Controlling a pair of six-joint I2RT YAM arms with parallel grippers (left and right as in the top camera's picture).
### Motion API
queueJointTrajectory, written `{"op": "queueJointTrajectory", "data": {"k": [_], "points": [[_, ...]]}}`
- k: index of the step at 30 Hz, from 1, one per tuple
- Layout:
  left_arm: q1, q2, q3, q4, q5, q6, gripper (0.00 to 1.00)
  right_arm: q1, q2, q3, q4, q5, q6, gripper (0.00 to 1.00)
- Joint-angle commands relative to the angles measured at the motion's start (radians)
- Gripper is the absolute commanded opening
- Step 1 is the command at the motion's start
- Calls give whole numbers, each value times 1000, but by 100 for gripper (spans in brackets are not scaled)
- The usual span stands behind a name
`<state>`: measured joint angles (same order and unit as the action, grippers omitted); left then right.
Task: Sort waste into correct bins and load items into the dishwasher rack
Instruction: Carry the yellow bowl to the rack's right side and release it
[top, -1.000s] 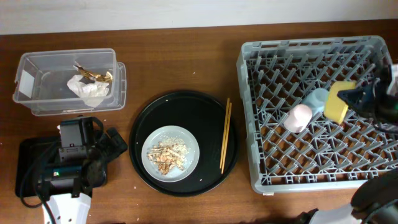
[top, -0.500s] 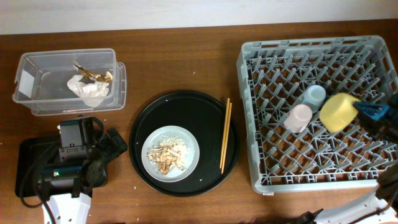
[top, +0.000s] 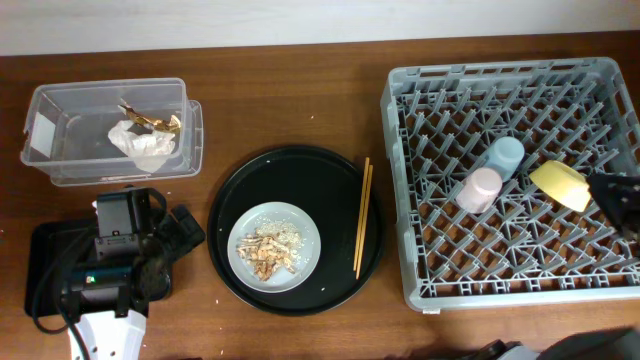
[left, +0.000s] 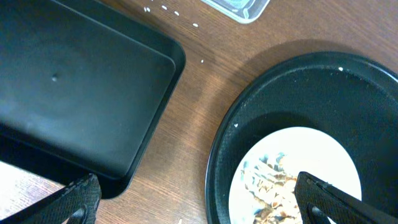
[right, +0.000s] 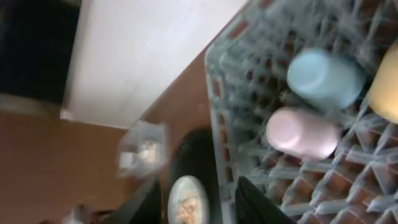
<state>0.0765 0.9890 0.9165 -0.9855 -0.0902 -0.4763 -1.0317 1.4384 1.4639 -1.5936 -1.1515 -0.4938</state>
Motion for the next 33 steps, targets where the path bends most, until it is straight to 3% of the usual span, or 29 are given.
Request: {"op": "queueJointTrajectory", "data": {"k": [1,3,4,6,8,14,20,24,26,28,33], "points": [[5,-7,14,0,-4,-9,99,85,-60,5,344,373,544,21],[5,-7,14,0,-4,-9,99,153,-20,5,492,649,795,4],[5,-7,14,0,-4,-9,99,192,12,5,580,678,830,4],[5,-7,14,0,-4,-9,99,280,81,5,708,728,829,5],[5,-7,14,0,-4,-9,99,374,168,5,770,898,829,5],[5,-7,14,0,-4,-9,99,482,371,5,768,1168,829,4],[5,-7,14,0,-4,-9,99,482,350,6,571,1199,922,4],[5,-7,14,0,-4,-9,99,482,243,6,462,1076,912,4],[5,-7,14,0,-4,-9,99,482,159,6,456,981,867,4],[5,-7,14,0,-4,-9,99,481,105,6,489,1020,869,6],[5,-7,14,0,-4,-9,99,481,220,6,615,1164,872,10]]}}
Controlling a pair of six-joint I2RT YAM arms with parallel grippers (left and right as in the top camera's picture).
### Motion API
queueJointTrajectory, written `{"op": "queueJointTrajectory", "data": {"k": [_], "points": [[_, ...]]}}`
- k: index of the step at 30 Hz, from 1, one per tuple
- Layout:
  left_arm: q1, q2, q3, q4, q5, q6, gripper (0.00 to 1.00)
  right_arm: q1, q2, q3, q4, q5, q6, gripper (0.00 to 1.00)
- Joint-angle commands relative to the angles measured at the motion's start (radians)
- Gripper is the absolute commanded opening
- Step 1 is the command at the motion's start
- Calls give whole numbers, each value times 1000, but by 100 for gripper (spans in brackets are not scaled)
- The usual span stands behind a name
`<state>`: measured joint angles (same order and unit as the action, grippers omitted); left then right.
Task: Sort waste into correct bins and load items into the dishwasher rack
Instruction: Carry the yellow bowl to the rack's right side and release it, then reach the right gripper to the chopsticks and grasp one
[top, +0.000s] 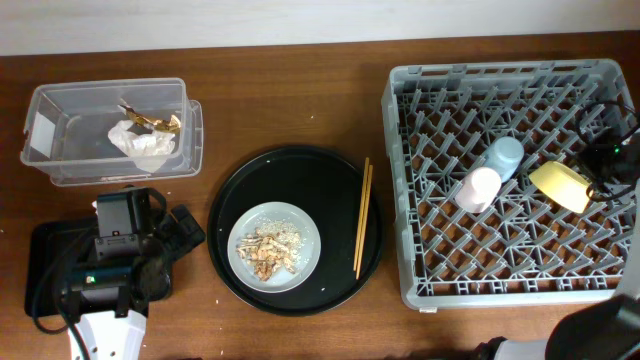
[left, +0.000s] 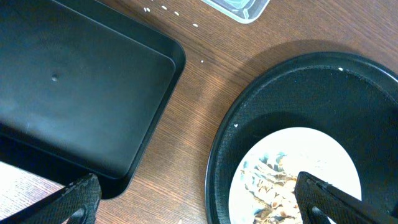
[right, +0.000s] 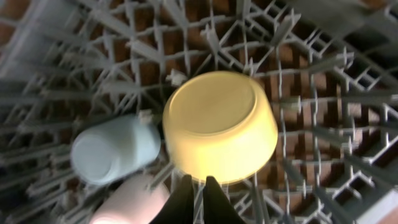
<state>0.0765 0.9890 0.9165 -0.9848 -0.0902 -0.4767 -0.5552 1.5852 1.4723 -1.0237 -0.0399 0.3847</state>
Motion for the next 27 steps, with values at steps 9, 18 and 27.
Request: {"op": "queueJointTrajectory", "data": {"k": [9,18,27], "points": [[5,-7,14,-1,-5,-9,99,5,141,3,-109,-92,-11,4],[5,-7,14,-1,-4,-9,99,33,-82,3,-258,-585,-309,7],[5,-7,14,-1,-4,-8,99,812,-134,2,-142,-273,-80,99]]}}
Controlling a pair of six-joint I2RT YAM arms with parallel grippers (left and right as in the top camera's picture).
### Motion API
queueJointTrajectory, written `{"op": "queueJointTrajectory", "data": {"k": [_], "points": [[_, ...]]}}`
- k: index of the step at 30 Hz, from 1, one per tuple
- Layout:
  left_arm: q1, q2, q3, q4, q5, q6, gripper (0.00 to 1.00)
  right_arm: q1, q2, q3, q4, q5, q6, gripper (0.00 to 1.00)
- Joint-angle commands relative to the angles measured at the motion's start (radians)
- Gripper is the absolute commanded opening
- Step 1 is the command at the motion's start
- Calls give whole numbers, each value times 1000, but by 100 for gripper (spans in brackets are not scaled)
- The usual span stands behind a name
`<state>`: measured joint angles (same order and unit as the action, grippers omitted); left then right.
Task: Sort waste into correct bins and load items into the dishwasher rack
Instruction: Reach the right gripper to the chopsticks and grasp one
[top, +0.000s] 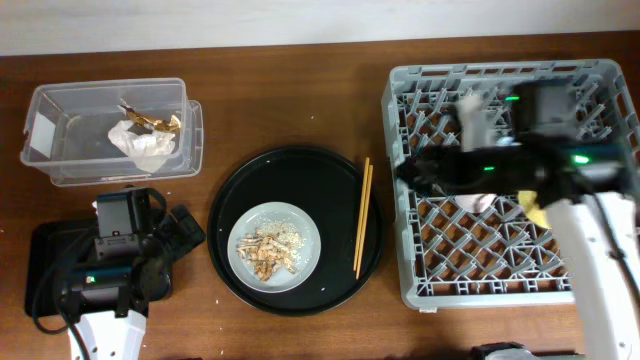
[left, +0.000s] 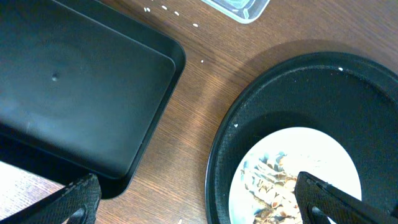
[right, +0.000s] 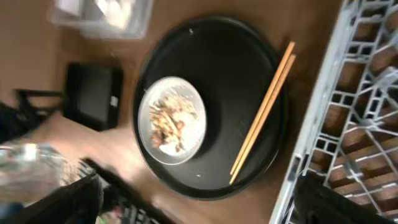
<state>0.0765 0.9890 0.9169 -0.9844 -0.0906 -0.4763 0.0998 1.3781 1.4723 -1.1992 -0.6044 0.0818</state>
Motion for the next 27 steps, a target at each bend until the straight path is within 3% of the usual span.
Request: {"op": "queueJointTrajectory", "data": {"k": [1,2,4,5,7,14,27], "points": [[5,-7,13,-1,-4,-9,99,214,109,2,36,429,347,99],[5,-7,13,-2,-4,-9,99,296,176,2,51,553,449,99],[5,-7,13,-1,-4,-9,99,381,261,2,105,576,482,91],[5,-7,13,-1,-4,-9,99,438,331,2,154,581,505,69],[5,-6,13,-2,-4,-9,99,493,420,2,196,607,565,60],[5,-7,13,-2,-4,-9,99,515,619,2,267,682,660,60],[5,-7,13,-1,-4,-9,99,515,689,-2,292,755,660,61]]}}
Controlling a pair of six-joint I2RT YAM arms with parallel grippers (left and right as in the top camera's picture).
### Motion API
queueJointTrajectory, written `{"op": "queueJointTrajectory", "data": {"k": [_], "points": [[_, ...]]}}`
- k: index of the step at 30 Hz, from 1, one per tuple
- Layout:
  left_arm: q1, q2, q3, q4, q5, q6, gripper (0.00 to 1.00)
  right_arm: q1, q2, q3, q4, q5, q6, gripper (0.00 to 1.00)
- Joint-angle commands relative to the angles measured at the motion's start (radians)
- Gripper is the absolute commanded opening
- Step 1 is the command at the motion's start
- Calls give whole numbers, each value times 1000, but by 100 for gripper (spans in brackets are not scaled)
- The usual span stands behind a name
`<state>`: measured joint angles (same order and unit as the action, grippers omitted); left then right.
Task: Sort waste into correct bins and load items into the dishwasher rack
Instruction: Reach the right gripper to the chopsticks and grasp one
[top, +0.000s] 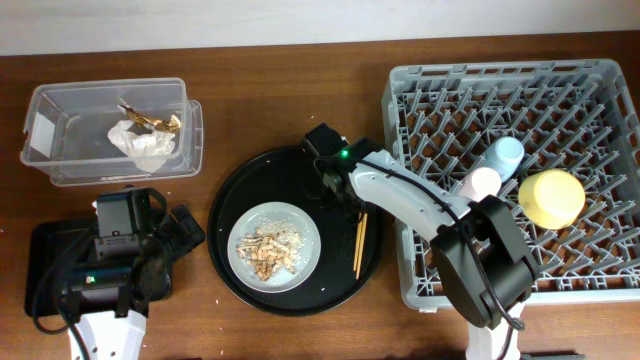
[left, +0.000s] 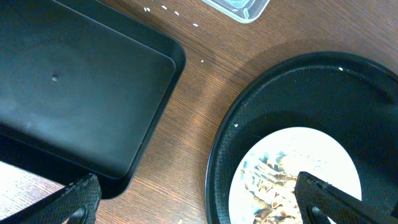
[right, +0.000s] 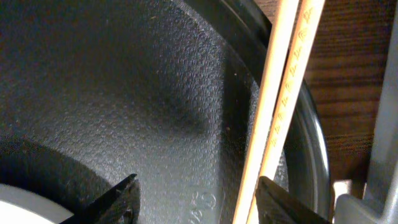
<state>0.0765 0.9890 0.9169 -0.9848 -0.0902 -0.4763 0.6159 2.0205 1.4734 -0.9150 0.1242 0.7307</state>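
Two wooden chopsticks (top: 358, 245) lie along the right side of the round black tray (top: 290, 175). My right gripper (top: 345, 195) hangs low over them, open. In the right wrist view the chopsticks (right: 280, 93) run down just inside the right fingertip of the gripper (right: 199, 202), with nothing gripped. A white plate (top: 274, 246) of food scraps sits on the tray. My left gripper (left: 199, 202) stands open near the black bin (left: 68, 87), holding nothing.
The grey dishwasher rack (top: 500, 72) at the right holds a blue cup (top: 505, 152), a pink cup (top: 483, 183) and an upturned yellow bowl (top: 552, 196). A clear bin (top: 60, 105) at the back left holds crumpled tissue and wrappers.
My right gripper has gone from above the rack's left part to low over the tray's right side, beside the chopsticks. The left arm has not moved.
My right gripper was at the rack's right edge near the yellow bowl, then directly over the bowl. Later the arm reached across the rack towards the tray. Now it is open at the chopsticks, and the bowl rests upturned in the rack.
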Motion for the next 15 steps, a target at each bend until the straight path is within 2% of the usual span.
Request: {"op": "queueJointTrajectory", "data": {"k": [1,9,12,15], "points": [[5,-7,13,-1,-4,-9,99,-2,53,-3,11,26,11,61],[5,-6,13,-1,-4,-9,99,0,64,-4,16,18,11,60],[5,-7,13,-1,-4,-9,99,0,64,-18,36,14,11,48],[5,-7,13,-1,-4,-9,99,0,64,-71,127,-70,-24,47]]}}
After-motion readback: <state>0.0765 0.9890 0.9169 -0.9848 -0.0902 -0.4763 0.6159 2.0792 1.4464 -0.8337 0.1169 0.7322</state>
